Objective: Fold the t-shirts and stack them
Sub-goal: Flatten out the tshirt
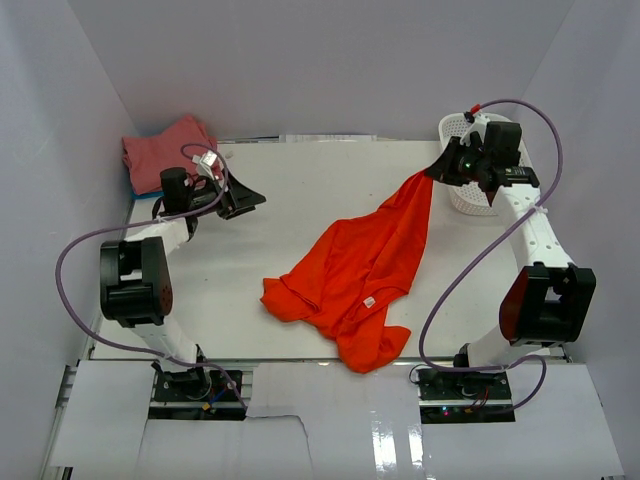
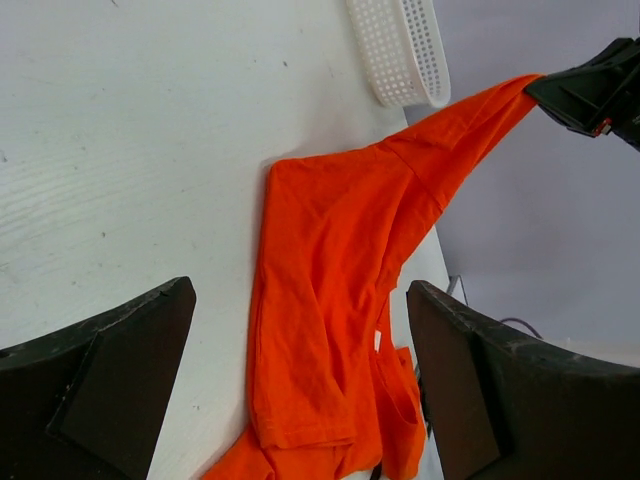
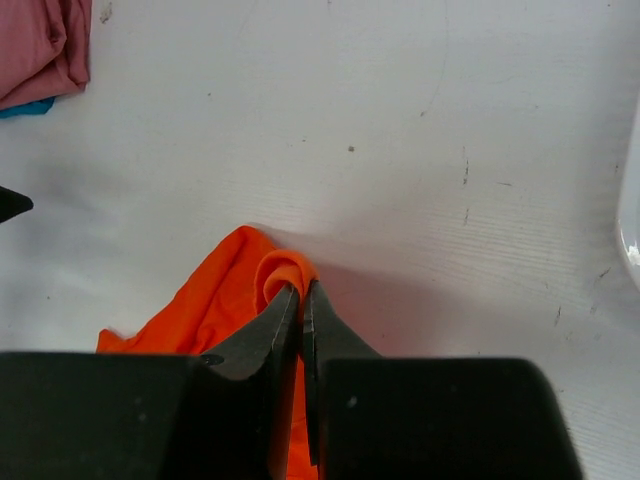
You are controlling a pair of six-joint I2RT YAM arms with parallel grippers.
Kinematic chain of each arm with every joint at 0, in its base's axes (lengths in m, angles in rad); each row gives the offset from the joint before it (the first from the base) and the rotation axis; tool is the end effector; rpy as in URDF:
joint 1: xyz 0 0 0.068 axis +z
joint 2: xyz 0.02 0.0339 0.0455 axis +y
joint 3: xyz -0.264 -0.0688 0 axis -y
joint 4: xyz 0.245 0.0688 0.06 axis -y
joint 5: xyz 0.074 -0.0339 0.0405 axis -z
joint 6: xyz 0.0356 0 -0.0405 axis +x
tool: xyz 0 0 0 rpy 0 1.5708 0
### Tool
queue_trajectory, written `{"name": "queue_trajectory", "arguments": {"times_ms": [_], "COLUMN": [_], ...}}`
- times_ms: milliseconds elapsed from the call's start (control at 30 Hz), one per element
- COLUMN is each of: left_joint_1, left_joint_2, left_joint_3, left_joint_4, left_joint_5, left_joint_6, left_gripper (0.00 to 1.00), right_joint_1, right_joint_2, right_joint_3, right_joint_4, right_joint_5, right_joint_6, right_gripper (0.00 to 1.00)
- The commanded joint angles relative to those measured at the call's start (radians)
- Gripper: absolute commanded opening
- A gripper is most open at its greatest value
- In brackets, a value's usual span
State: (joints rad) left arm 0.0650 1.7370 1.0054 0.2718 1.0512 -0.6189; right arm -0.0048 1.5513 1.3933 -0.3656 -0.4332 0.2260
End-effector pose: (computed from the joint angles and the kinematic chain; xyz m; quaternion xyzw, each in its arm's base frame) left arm 0.3695 -0.0069 0.2142 0.0028 0.7811 -0.5348 0.3222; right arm 0.3584 0.0132 0.3450 -0.0094 0.8525 0.2389 0.4648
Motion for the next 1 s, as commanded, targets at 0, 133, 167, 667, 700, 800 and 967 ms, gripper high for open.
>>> {"name": "queue_trajectory", "arguments": {"times_ms": [0,133,167,667,700,800,967], "left_joint_1": [-0.005,-0.008,-0.007,-0.014,-0.014,-0.013,-0.013], "left_joint_2": [-0.172,-0.249,-0.258,-0.675,-0.709,-0.801,-0.794], "left_joint_3": [-0.021,-0.005,-0.004,0.029,0.009,-0.135,-0.222], "left_joint_4": [0.067,0.004,0.006,0.045,0.069,0.192,0.257], "left_joint_5": [-0.116,-0.223,-0.194,-0.613,-0.655,-0.821,-0.622], "left_joint_6": [0.007,0.039,0.06,0.227,0.191,0.09,0.177], "left_gripper": [0.98,0.98,0.98,0.98,0.98,0.97,0.98], "right_joint_1": [0.003,0.003,0.003,0.037,0.035,0.035,0.037], "right_joint_2": [0.006,0.01,0.01,0.02,0.023,0.023,0.02], "right_joint_3": [0.042,0.039,0.036,0.061,0.064,0.065,0.055], "right_joint_4": [0.048,0.053,0.06,0.048,0.044,0.036,0.045], "right_joint_5": [-0.013,-0.016,-0.018,-0.016,-0.015,-0.012,-0.022], "right_joint_6": [-0.017,-0.01,-0.005,-0.019,-0.022,-0.03,-0.028], "right_gripper": [0.08,0.08,0.08,0.08,0.08,0.08,0.08]}}
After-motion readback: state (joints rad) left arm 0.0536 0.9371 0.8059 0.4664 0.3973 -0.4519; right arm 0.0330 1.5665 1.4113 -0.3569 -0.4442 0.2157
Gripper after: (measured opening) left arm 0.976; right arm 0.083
